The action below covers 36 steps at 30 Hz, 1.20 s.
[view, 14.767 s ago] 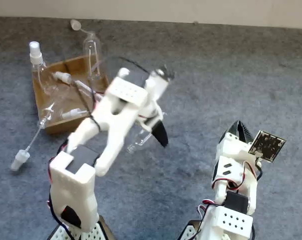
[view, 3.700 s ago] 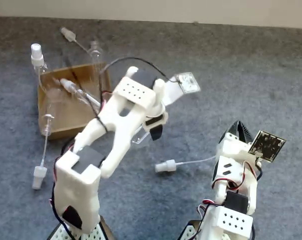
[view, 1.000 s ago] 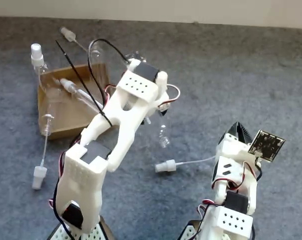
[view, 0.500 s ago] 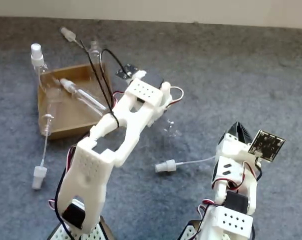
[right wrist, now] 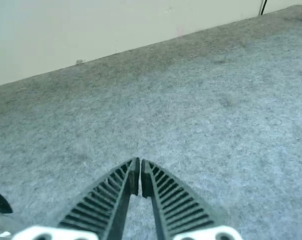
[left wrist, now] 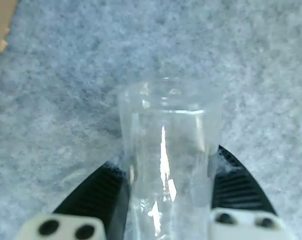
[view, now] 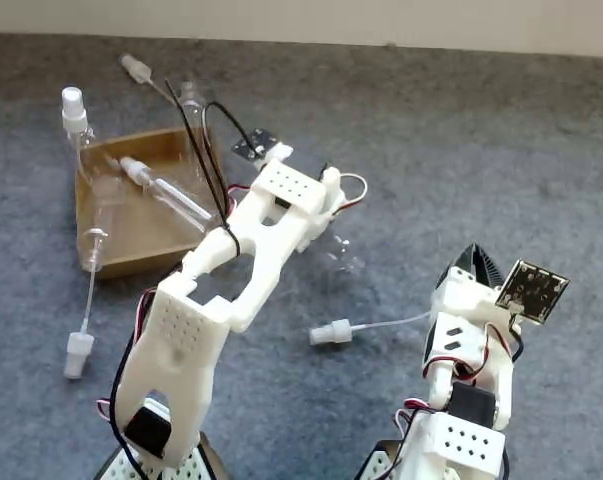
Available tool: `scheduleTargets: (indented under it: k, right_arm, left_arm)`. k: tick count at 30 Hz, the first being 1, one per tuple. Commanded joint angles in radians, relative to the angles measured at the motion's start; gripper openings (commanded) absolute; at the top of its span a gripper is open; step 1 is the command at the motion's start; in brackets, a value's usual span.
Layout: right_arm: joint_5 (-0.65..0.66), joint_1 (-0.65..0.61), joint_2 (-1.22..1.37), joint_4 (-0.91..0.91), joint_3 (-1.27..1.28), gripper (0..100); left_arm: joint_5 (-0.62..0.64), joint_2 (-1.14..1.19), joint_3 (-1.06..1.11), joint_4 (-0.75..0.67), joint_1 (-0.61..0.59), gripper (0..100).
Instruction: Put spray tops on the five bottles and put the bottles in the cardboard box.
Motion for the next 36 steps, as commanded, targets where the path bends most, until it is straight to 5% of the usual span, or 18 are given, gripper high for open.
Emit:
scheduleTargets:
  k: [1, 10, 19, 32, 36]
  right_arm:
    - [-0.003, -0.013, -0.007, 0.004, 0.116, 1.4]
    - [-0.003, -0.013, -0.007, 0.005, 0.116, 1.4]
    - [-0.003, -0.013, -0.007, 0.005, 0.116, 1.4]
    - [-0.003, -0.012, -0.007, 0.005, 0.116, 1.4]
    - [-0.003, -0.012, -0.007, 0.005, 0.116, 1.4]
  left_arm:
    - [0.009, -0.007, -0.015, -0.035, 0.044, 13]
    - [0.006, -0.005, -0.008, -0.026, 0.085, 61]
    - [0.005, -0.01, -0.015, 0.025, 0.085, 97]
    - [-0.026, -0.013, -0.223, 0.265, 0.085, 94]
    - [-0.157, -0.012, -0.349, 0.427, 0.093, 94]
